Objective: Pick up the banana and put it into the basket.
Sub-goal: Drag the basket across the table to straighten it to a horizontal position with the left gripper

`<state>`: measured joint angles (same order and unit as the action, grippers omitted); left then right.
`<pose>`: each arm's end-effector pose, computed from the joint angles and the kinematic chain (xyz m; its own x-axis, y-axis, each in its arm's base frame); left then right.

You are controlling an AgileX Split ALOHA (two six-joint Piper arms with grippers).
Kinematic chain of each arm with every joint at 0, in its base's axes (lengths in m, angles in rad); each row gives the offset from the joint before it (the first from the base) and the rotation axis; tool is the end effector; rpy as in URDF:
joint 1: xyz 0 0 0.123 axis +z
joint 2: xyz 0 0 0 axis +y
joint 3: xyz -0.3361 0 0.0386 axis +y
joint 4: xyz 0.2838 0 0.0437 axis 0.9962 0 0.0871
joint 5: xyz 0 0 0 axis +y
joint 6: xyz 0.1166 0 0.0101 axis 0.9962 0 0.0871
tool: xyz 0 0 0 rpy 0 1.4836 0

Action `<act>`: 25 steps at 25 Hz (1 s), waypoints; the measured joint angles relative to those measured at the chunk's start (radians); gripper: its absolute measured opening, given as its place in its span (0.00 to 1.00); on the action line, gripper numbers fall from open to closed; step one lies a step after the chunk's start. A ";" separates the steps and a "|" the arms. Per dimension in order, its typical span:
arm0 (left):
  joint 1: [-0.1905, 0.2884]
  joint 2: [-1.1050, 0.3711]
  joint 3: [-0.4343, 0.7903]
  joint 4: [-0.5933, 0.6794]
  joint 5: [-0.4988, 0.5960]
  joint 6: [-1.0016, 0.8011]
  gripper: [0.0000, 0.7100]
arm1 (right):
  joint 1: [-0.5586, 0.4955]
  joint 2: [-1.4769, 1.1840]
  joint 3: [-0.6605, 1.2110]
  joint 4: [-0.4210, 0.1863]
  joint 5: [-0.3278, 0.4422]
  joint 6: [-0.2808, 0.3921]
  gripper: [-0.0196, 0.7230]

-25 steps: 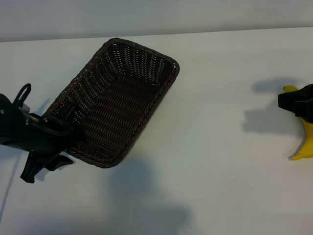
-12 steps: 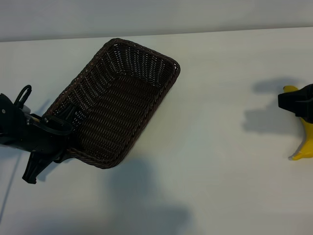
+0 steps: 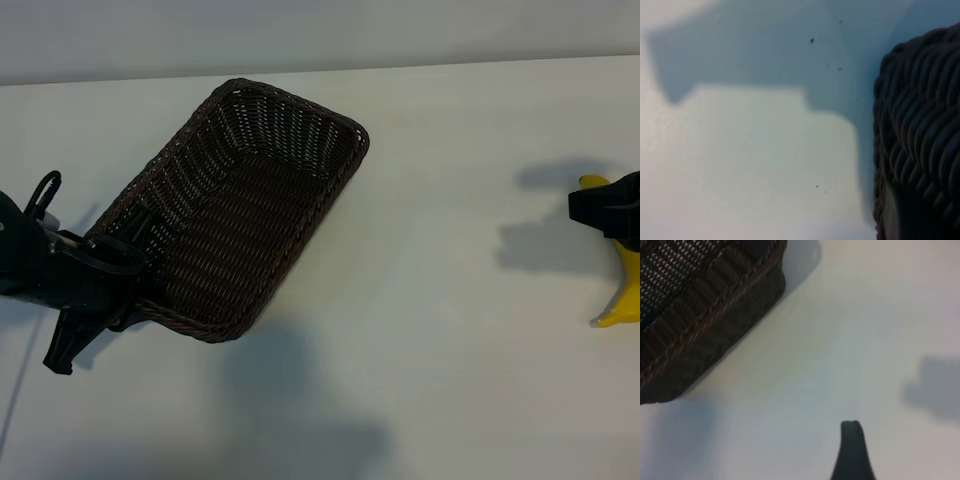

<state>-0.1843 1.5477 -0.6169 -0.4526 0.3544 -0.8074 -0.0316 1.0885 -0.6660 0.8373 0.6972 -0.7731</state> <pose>0.2729 -0.0690 0.1521 -0.5241 -0.8517 0.0016 -0.7738 0.4753 -0.4188 0.2248 0.0488 0.2851 -0.7271 -0.0370 -0.6856 -0.3385 0.8880 0.3112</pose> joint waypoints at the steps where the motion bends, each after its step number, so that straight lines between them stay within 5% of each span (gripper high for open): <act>1: 0.000 -0.001 0.000 0.000 0.000 0.000 0.22 | 0.000 0.000 0.000 0.000 0.000 0.000 0.73; 15: 0.000 -0.001 -0.158 0.006 0.103 0.131 0.22 | 0.000 0.000 0.000 0.000 0.000 0.000 0.73; 25: 0.057 0.089 -0.401 0.004 0.380 0.473 0.22 | 0.000 0.000 0.000 0.000 0.000 0.000 0.73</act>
<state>-0.1271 1.6363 -1.0179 -0.4487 0.7343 -0.3348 -0.0316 1.0885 -0.6660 0.8373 0.6972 -0.7731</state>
